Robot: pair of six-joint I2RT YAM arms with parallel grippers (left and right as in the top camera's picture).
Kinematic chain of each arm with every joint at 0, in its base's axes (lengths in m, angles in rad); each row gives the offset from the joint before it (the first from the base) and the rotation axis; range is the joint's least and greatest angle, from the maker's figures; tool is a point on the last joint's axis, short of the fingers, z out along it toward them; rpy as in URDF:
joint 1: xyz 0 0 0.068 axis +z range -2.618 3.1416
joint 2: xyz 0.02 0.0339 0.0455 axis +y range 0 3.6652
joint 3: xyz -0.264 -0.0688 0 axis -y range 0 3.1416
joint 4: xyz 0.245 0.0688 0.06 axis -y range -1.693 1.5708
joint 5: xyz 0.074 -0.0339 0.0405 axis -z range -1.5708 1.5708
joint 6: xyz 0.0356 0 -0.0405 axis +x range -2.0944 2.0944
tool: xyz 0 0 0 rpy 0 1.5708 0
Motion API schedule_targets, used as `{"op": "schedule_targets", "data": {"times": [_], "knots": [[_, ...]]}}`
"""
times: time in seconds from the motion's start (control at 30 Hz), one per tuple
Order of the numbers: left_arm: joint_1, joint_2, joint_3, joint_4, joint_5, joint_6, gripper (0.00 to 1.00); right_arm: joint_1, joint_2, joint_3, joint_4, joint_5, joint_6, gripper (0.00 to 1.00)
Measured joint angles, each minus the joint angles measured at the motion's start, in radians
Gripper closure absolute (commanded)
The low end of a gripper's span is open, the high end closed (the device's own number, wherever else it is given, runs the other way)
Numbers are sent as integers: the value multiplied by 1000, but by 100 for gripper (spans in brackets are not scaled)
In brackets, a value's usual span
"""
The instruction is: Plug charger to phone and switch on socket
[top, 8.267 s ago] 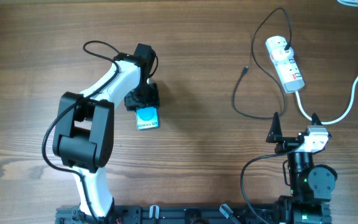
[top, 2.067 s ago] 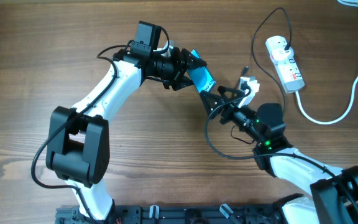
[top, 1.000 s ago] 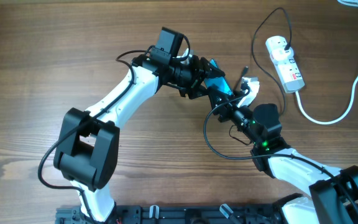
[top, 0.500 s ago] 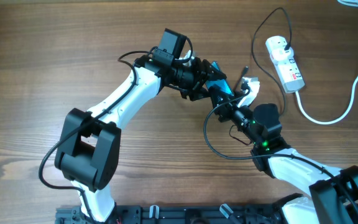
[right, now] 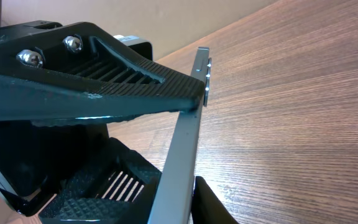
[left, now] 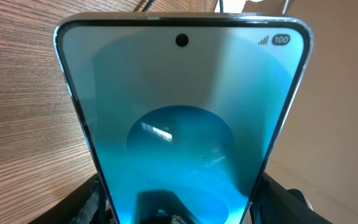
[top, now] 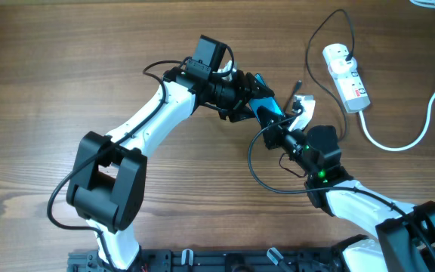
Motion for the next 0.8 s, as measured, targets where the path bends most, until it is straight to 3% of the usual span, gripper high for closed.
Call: {"op": "schedule_targets", "data": {"times": [0.37,0.47,0.6,0.8], "knots": [[1,-6,3,1,0,0,43,-3,6,-2,27,17,24,89],[1,-10,4,2,0,0,34,-3,7,-2,36,22,63,91],[0,-11,5,3,12,3,14,-3,10,-2,56,12,156,92],[-17,-11,6,11,38,7,0,0,10,-2,71,-16,324,95]]}}
